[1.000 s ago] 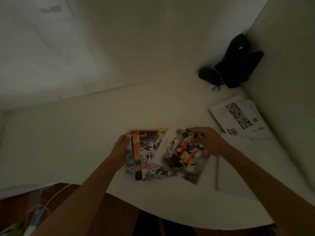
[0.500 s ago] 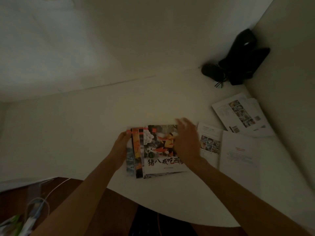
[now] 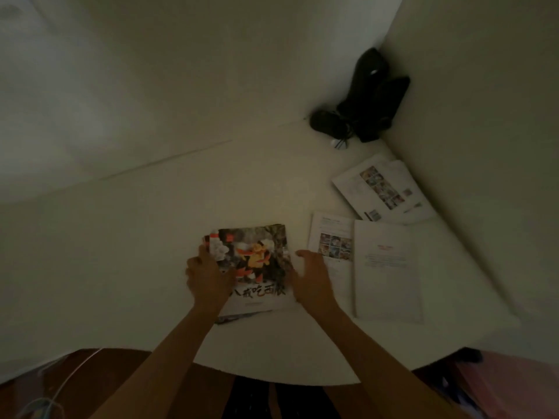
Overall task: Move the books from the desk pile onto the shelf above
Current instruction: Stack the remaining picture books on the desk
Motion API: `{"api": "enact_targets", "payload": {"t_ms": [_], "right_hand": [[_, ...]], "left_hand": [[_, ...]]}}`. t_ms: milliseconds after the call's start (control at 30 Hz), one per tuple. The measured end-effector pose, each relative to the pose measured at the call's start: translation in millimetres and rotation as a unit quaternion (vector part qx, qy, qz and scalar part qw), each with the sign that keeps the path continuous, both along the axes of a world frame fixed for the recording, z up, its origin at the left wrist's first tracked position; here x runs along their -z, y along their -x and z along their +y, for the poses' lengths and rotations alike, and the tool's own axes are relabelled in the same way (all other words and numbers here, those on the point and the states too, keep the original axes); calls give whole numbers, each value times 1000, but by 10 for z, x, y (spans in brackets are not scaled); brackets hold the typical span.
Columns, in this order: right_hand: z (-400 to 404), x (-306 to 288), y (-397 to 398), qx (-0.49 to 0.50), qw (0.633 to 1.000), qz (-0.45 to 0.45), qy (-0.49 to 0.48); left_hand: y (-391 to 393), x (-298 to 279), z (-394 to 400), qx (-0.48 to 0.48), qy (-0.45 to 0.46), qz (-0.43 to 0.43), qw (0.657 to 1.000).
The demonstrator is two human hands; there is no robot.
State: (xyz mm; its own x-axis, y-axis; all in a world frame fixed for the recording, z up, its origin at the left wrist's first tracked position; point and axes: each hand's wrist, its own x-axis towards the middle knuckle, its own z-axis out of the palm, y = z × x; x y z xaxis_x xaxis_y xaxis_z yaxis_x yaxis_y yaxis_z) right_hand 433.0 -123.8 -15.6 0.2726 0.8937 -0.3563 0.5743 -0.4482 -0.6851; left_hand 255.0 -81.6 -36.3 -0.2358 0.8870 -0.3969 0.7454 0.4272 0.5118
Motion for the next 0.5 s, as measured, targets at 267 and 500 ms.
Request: {"api": "enact_targets", "payload": {"t_ms": [267,500], "right_hand": [[-540,-128,-1786,311,931,-132,139],[-477,57,-1949,319,935,0,157]], "left_hand": [[-1152,-354,-31,190,-53,-139,970],[-2024,-230,-376,173,113,-332,920]]}}
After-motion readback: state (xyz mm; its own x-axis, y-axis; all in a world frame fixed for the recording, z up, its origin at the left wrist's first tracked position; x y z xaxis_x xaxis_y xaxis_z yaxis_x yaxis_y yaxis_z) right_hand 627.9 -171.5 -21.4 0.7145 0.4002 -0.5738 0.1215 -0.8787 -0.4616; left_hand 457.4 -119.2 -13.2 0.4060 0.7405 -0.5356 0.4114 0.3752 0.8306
